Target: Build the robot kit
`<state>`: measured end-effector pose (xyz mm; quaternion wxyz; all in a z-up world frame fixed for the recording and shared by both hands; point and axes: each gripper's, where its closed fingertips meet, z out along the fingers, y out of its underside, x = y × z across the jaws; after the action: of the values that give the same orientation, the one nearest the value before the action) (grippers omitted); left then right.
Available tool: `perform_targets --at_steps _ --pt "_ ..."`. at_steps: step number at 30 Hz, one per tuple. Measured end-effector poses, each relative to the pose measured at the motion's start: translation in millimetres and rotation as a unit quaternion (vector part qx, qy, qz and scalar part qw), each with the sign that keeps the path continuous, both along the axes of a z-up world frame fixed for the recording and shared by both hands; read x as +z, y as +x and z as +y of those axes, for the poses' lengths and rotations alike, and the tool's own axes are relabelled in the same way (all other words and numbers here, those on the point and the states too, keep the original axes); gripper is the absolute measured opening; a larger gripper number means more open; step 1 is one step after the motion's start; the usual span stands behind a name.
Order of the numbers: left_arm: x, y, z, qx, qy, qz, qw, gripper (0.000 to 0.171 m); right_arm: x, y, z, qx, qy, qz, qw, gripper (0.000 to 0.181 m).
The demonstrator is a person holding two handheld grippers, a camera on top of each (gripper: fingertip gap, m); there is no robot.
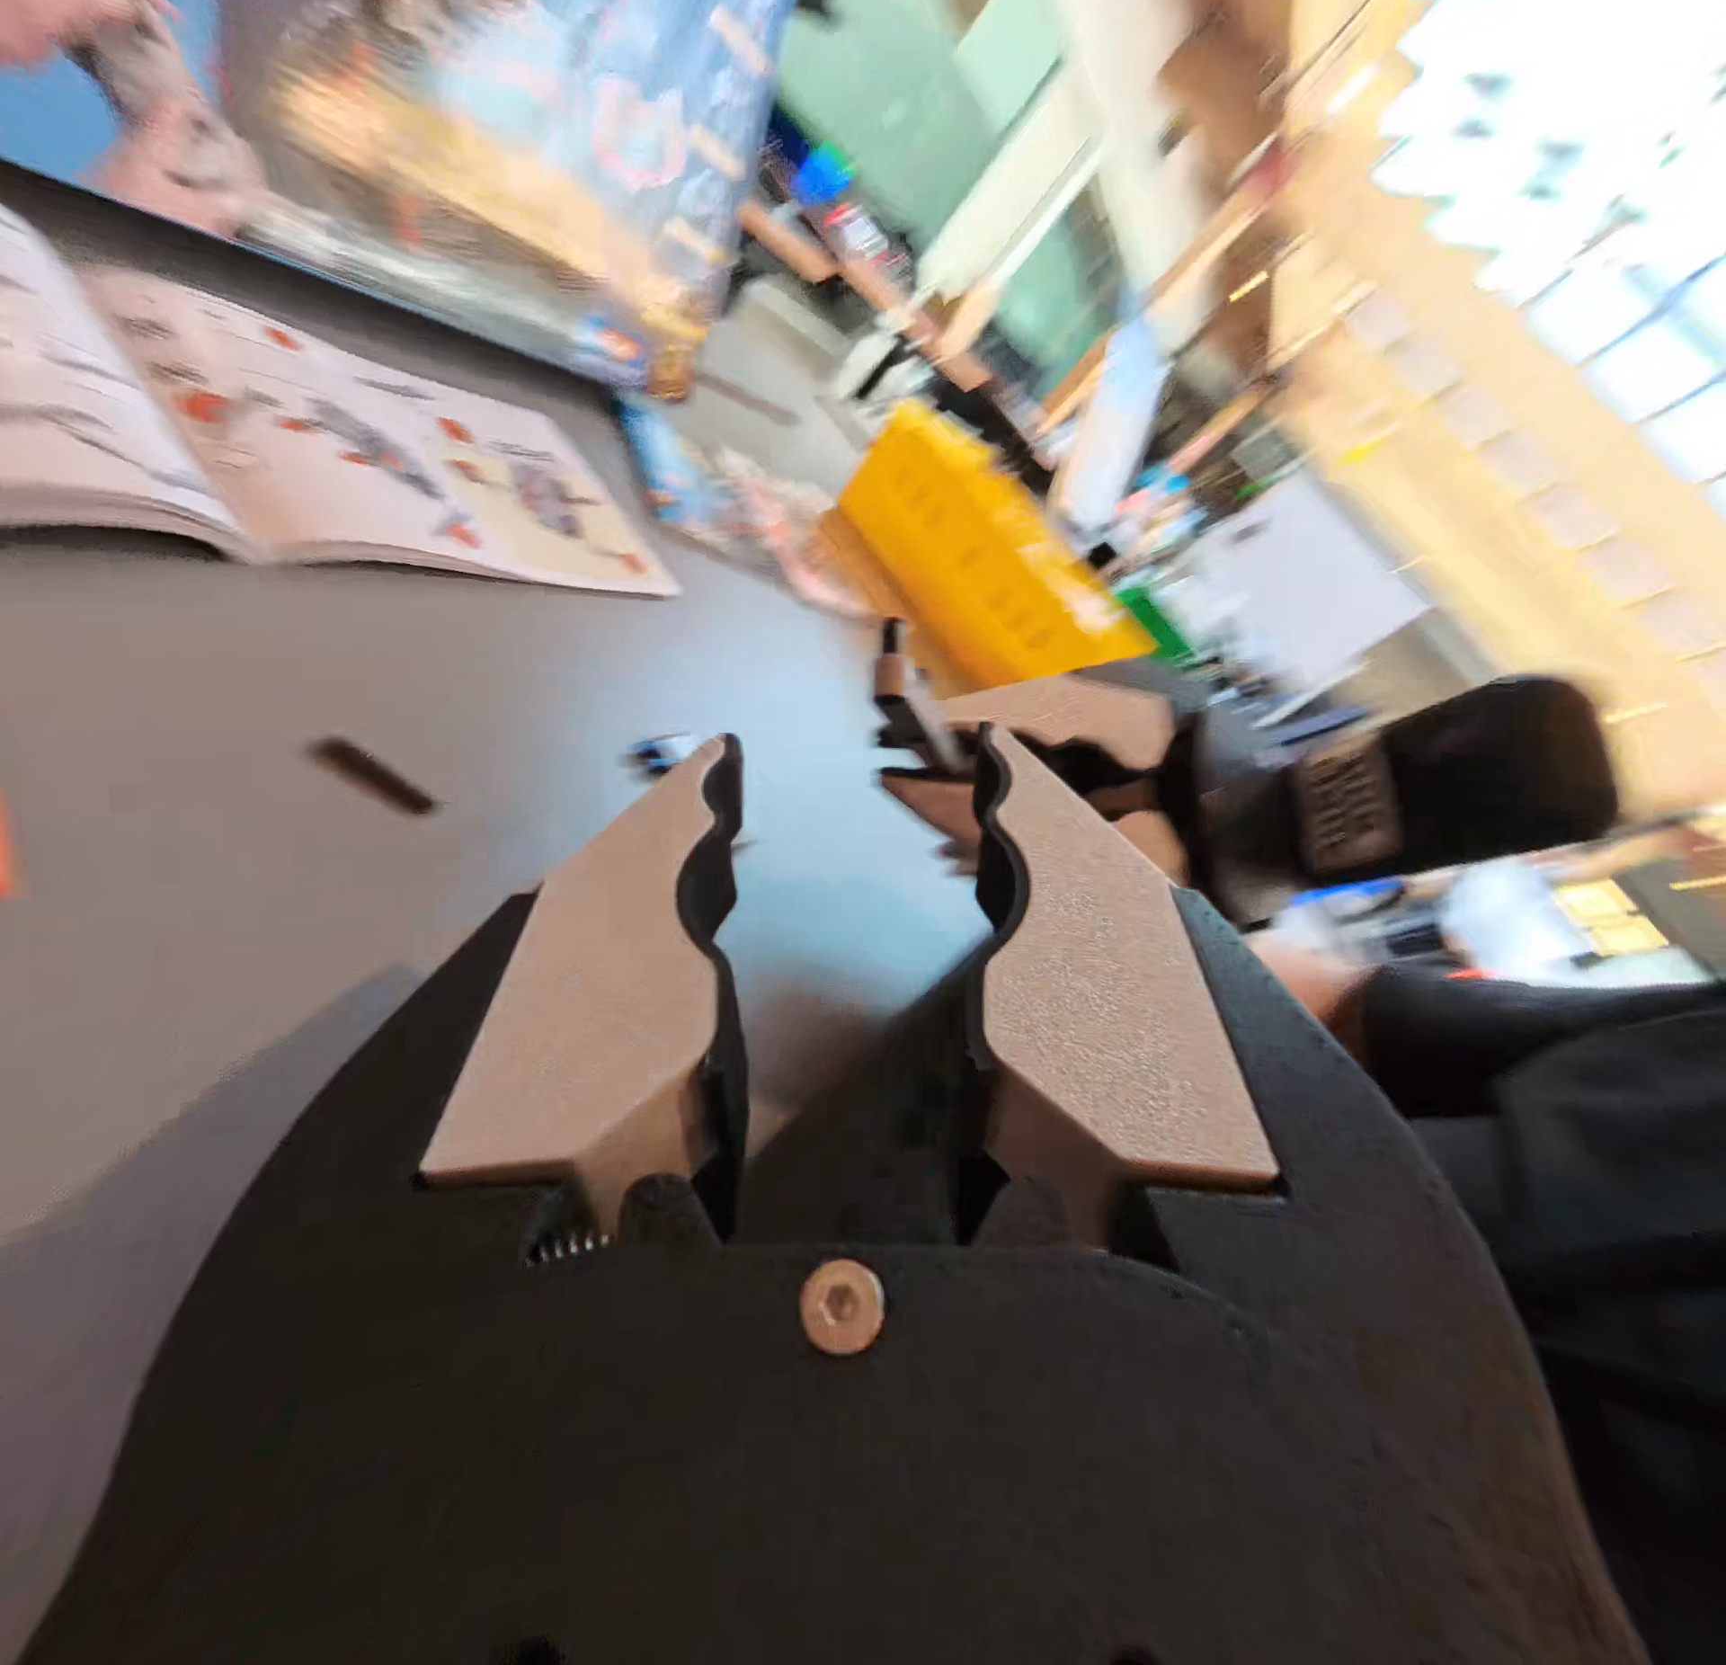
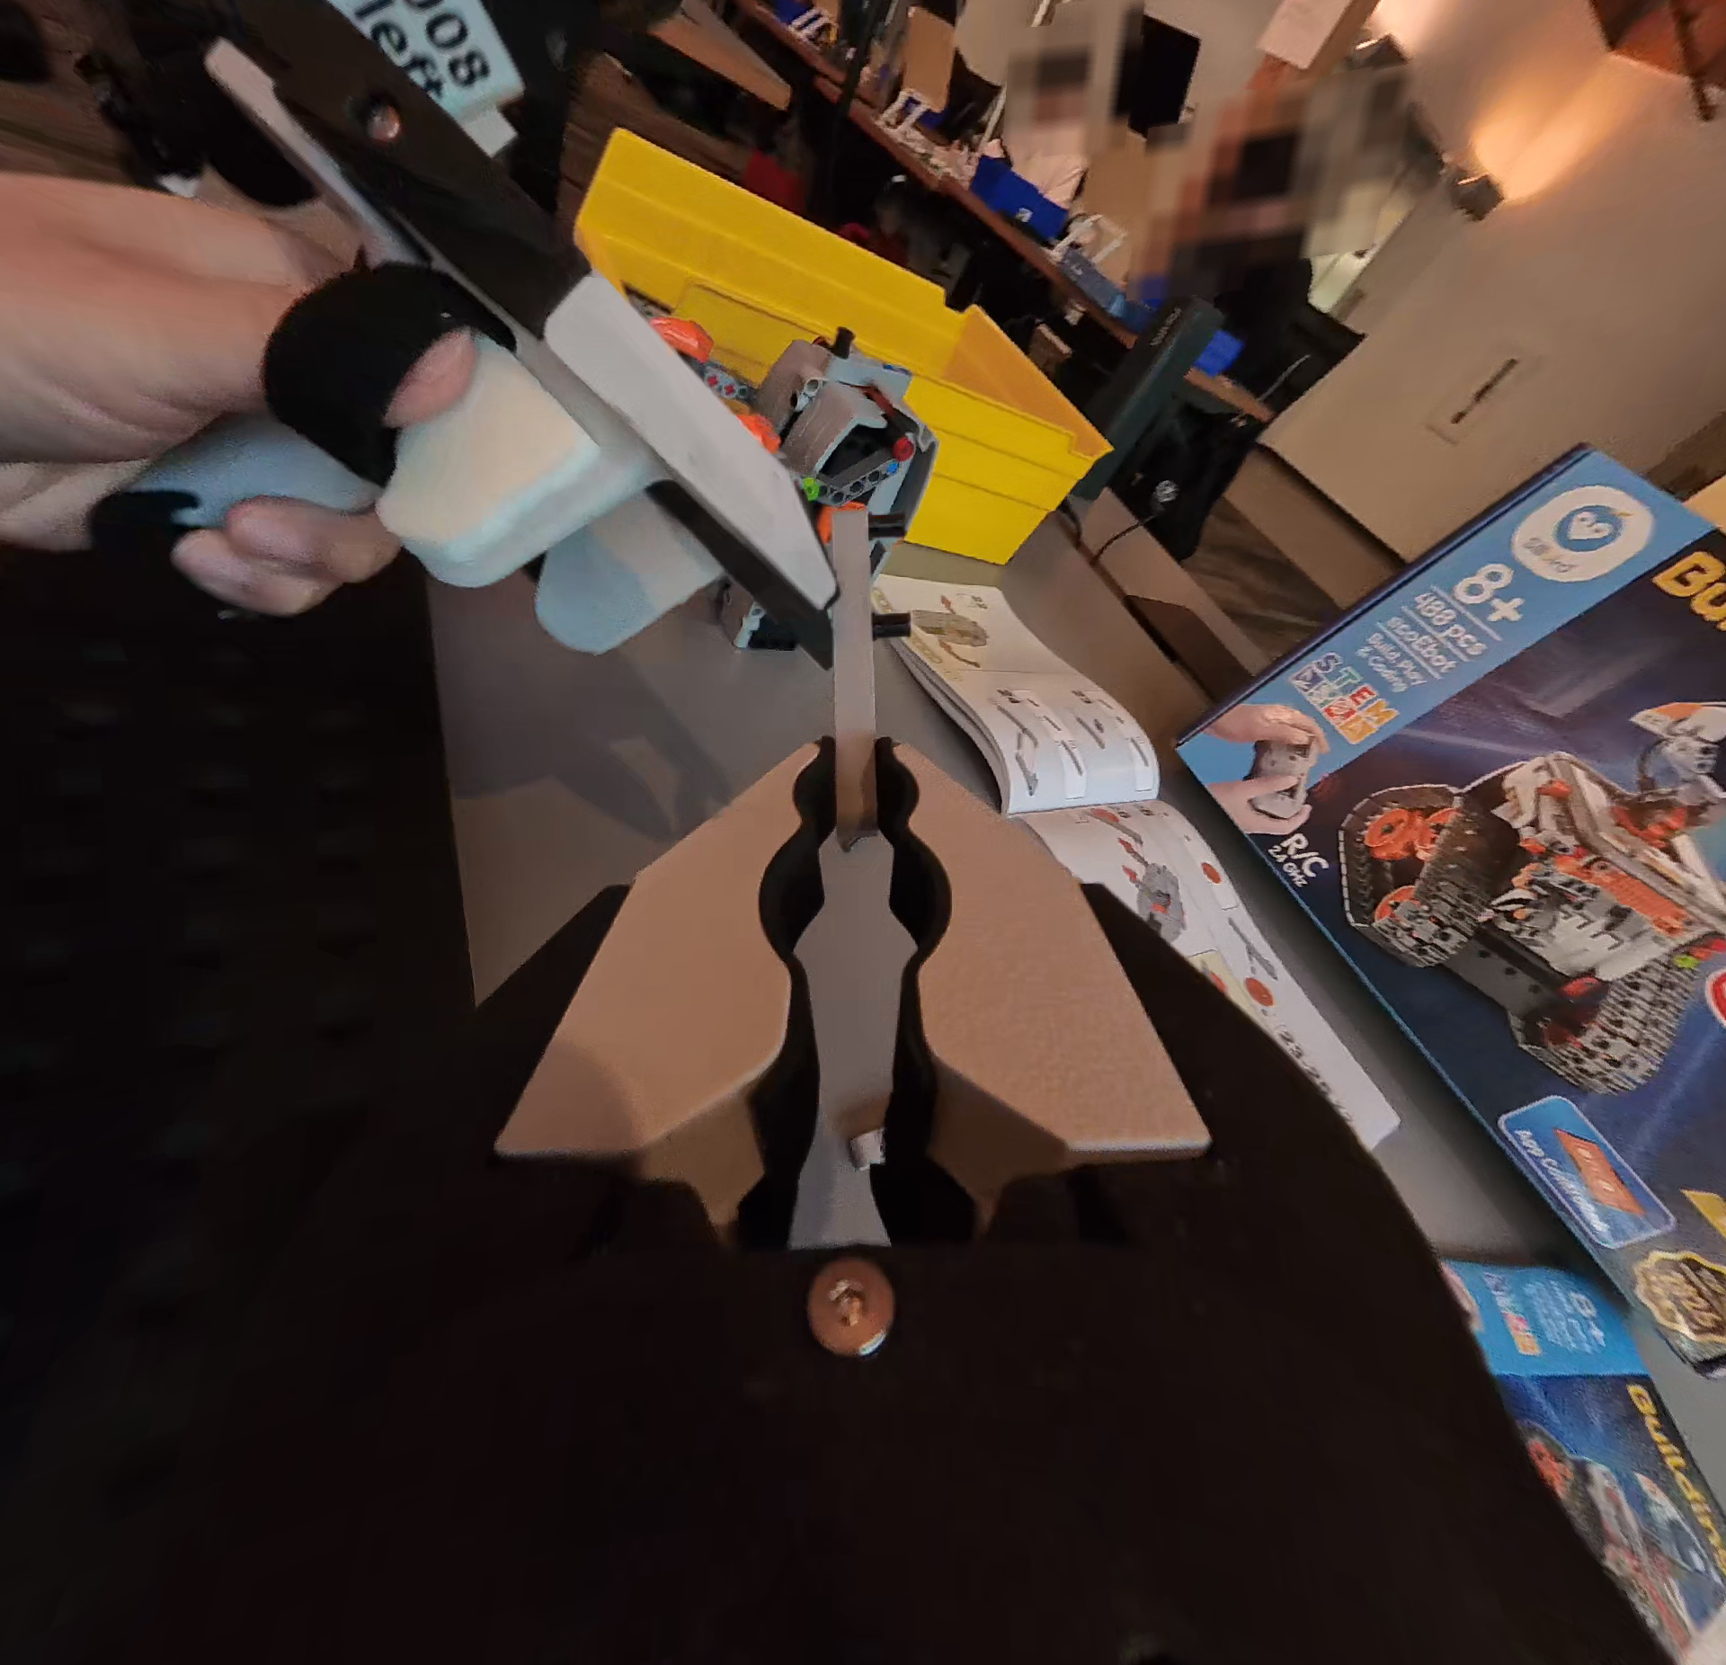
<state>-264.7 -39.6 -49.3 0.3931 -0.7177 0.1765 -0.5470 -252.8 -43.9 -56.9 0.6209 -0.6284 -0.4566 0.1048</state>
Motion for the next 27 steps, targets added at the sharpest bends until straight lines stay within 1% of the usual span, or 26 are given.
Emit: perform_targets --at_steps 1,2,3,4,5,8,10,11,12,13,14,16,22,25,27 --pt "6 3 -6 -0.02 -0.022 -0.053 0.998 0.041 1 -2 0 -0.012 0.012 -0.004 1.0 0.005" --pt "10 5 -9 -0.033 -0.037 -0.088 0.995 0.032 3 -3 1 -0.024 0.026 -0.009 0.999 0.005" --pt "10 5 -7 -0.035 -0.042 -0.107 0.993 0.023 5 -3 3 -0.035 0.038 -0.014 0.999 0.005" --pt "12 4 -6 -0.036 -0.04 -0.124 0.991 0.009 6 -2 4 -0.045 0.047 -0.018 0.998 0.005" --pt "16 2 -5 -0.038 -0.034 -0.143 0.988 0.004 5 -3 6 -0.051 0.049 -0.02 0.997 0.005" --pt "17 5 -2 -0.041 -0.022 -0.148 0.988 0.007 4 0 9 -0.064 0.048 -0.019 0.997 0.005" --pt "20 7 0 -0.05 -0.027 -0.162 0.985 0.02 0 1 11 -0.068 0.036 -0.019 0.997 0.004" --pt "22 8 1 -0.05 -0.031 -0.173 0.983 0.023 -2 0 12 -0.071 0.033 -0.02 0.997 0.005" --pt "22 7 3 -0.048 -0.031 -0.176 0.983 0.02 -1 0 13 -0.072 0.033 -0.018 0.997 0.004" --pt "21 7 5 -0.043 -0.028 -0.174 0.983 0.01 0 0 13 -0.072 0.035 -0.014 0.997 0.005" --pt "21 7 7 -0.038 -0.018 -0.17 0.985 0.006 1 -1 12 -0.072 0.035 -0.008 0.997 0.004" --pt "20 6 9 -0.026 -0.002 -0.156 0.987 0.006 -1 -3 14 -0.076 0.029 -0.006 0.997 0.005" --pt "21 5 9 -0.018 0.011 -0.15 0.988 0.006 -5 -13 5 -0.036 0.014 0.002 0.999 0.011" --pt "15 7 10 -0.019 0.027 -0.11 0.993 0.005 -15 -17 3 -0.016 -0.005 -0.009 1.0 0.015" --pt "12 6 11 -0.018 0.046 -0.072 0.996 0.005 -25 -19 1 -0.002 -0.035 -0.011 0.999 0.014"
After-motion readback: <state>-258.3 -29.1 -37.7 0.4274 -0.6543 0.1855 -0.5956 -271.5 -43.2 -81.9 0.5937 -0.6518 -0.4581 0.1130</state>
